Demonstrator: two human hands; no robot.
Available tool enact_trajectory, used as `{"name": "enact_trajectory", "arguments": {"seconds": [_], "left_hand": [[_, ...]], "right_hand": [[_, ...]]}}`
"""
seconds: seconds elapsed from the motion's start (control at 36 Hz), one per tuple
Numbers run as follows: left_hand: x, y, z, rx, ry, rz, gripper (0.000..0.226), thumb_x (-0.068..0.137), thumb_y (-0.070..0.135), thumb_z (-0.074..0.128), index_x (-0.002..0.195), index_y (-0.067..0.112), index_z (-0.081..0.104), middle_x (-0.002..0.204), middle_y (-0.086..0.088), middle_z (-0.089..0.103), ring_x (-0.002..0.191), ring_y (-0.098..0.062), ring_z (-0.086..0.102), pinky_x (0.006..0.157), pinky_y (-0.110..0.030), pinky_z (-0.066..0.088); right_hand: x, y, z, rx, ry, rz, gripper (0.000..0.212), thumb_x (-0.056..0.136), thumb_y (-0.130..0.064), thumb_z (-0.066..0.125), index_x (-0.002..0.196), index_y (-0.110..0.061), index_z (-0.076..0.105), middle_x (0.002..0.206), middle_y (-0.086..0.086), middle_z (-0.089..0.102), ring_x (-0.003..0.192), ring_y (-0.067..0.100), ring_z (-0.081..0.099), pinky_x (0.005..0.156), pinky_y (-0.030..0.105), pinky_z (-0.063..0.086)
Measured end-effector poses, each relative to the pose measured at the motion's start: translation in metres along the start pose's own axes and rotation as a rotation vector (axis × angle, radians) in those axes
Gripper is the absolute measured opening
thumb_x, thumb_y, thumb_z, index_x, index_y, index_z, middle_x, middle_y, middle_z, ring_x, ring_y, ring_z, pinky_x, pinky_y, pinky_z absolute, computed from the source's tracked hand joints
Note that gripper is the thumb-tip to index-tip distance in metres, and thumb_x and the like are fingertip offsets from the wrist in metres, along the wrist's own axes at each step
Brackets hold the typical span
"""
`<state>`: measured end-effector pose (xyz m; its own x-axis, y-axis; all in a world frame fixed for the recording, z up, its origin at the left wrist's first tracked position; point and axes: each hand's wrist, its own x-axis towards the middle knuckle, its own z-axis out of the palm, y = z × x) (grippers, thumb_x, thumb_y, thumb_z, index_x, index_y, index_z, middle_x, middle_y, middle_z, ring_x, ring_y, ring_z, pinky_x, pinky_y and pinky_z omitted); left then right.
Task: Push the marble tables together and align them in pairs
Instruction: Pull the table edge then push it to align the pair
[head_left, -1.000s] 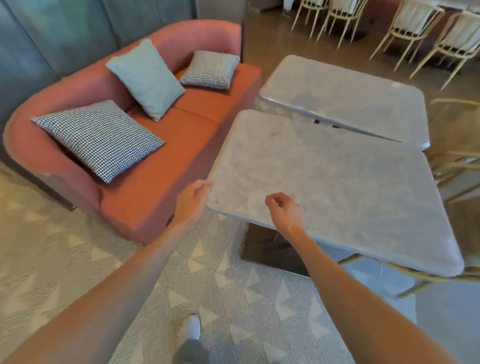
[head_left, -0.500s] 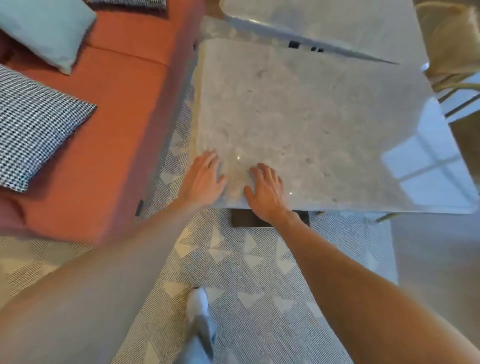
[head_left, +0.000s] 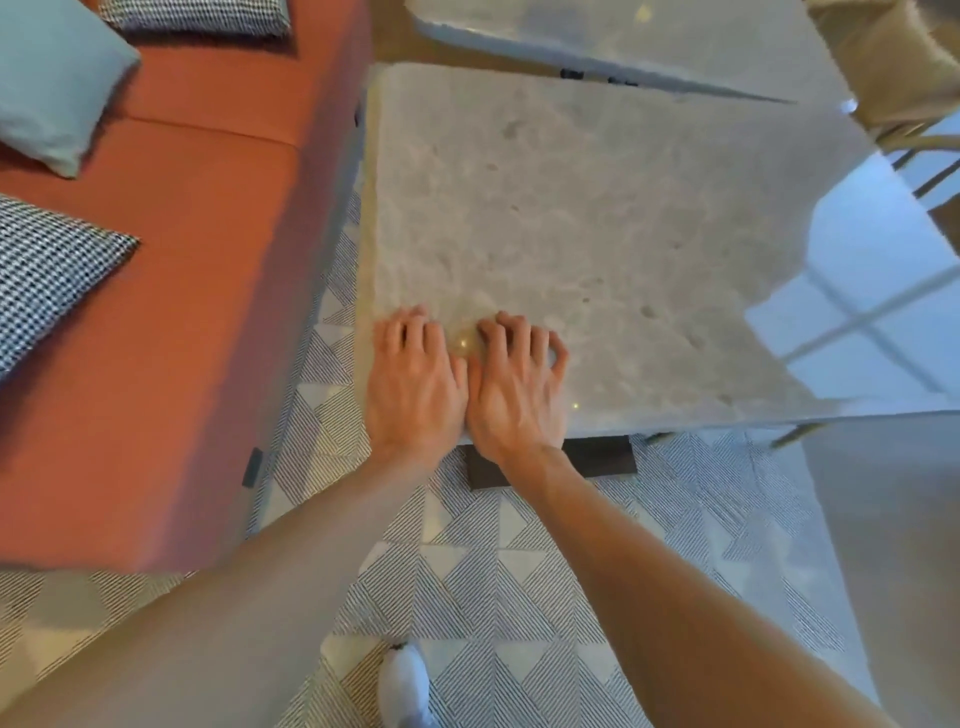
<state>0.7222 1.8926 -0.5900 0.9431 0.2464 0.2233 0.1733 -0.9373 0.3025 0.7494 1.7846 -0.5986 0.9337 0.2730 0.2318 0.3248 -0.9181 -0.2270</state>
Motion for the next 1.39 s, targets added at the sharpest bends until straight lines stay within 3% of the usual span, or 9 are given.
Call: {"name": "enact_trajectory", "arguments": {"seconds": [0.28,0.44,0.83,1.0,1.39], "left_hand": [[0.01,-0.01,0.009,0.018,0.029,0.05,0.044,0.096,0.022,0.03,0.111,-0.003,0.063,0.124,-0.021,0.063,0.125,-0.039,0.05,0.103,-0.048,0.046],[0.038,-0.035,0.015,-0.018,0.163,0.099,0.034,0.091,0.015,0.04,0.104,-0.002,0.066,0.115,-0.019,0.068,0.116,-0.037,0.059,0.09,-0.047,0.055],[0.07,-0.061,0.007,-0.053,0.13,0.105,0.031,0.094,0.011,0.043,0.107,-0.003,0.068,0.122,-0.017,0.067,0.122,-0.035,0.056,0.099,-0.042,0.048],[0.088,-0.074,0.006,-0.072,0.134,0.116,0.033,0.093,0.01,0.043,0.112,-0.004,0.067,0.125,-0.016,0.066,0.124,-0.035,0.056,0.099,-0.042,0.048],[0.108,-0.09,0.007,-0.103,0.182,0.155,0.03,0.091,0.01,0.044,0.105,-0.001,0.068,0.125,-0.016,0.067,0.121,-0.036,0.058,0.094,-0.046,0.049]], "right_hand": [[0.008,-0.01,-0.002,-0.038,-0.016,0.012,0.043,0.09,-0.033,0.031,0.122,-0.018,0.054,0.13,0.005,0.053,0.112,0.027,0.048,0.107,0.047,0.033],[0.03,-0.03,0.008,-0.049,0.001,0.045,0.045,0.09,-0.034,0.029,0.123,-0.017,0.054,0.131,0.007,0.053,0.114,0.029,0.048,0.107,0.049,0.032],[0.06,-0.055,0.02,-0.027,-0.028,0.065,0.046,0.092,-0.035,0.027,0.122,-0.014,0.054,0.136,0.009,0.051,0.122,0.031,0.045,0.109,0.053,0.029],[0.077,-0.067,0.027,-0.016,0.003,0.084,0.037,0.094,-0.032,0.037,0.119,-0.012,0.055,0.135,0.011,0.052,0.125,0.031,0.044,0.111,0.053,0.028],[0.096,-0.081,0.039,-0.031,0.025,0.115,0.036,0.095,-0.032,0.039,0.119,-0.012,0.056,0.135,0.011,0.053,0.127,0.031,0.044,0.112,0.054,0.028]]}}
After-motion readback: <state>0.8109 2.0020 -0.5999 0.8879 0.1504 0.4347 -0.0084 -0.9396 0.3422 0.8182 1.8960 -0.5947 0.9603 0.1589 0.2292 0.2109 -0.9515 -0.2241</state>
